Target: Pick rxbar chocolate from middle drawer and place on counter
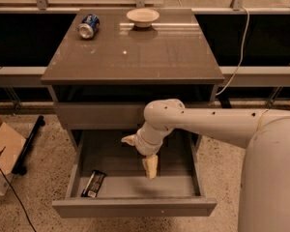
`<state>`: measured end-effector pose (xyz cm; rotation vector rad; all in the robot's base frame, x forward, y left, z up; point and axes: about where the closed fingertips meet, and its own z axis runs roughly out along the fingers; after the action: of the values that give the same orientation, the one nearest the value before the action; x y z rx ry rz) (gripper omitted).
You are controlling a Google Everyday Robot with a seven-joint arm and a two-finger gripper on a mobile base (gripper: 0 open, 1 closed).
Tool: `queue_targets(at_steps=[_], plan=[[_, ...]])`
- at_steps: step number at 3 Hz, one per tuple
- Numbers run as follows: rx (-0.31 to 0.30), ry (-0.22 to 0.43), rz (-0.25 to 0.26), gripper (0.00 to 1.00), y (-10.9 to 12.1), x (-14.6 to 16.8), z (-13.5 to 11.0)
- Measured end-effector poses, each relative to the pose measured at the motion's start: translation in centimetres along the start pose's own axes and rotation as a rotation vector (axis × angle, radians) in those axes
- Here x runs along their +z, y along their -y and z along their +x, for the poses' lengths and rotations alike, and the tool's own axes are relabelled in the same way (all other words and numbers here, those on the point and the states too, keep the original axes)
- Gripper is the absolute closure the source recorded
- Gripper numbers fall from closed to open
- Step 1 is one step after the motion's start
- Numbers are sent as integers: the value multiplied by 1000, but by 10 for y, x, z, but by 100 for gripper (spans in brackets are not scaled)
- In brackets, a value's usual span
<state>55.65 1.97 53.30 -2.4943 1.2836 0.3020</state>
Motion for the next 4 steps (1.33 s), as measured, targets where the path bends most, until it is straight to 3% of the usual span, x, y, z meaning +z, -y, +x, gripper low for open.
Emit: queue_targets(at_steps=[2,4], plan=[[-78,-29,-26,0,14,44,-13],[-4,54,83,0,34,90,-20]])
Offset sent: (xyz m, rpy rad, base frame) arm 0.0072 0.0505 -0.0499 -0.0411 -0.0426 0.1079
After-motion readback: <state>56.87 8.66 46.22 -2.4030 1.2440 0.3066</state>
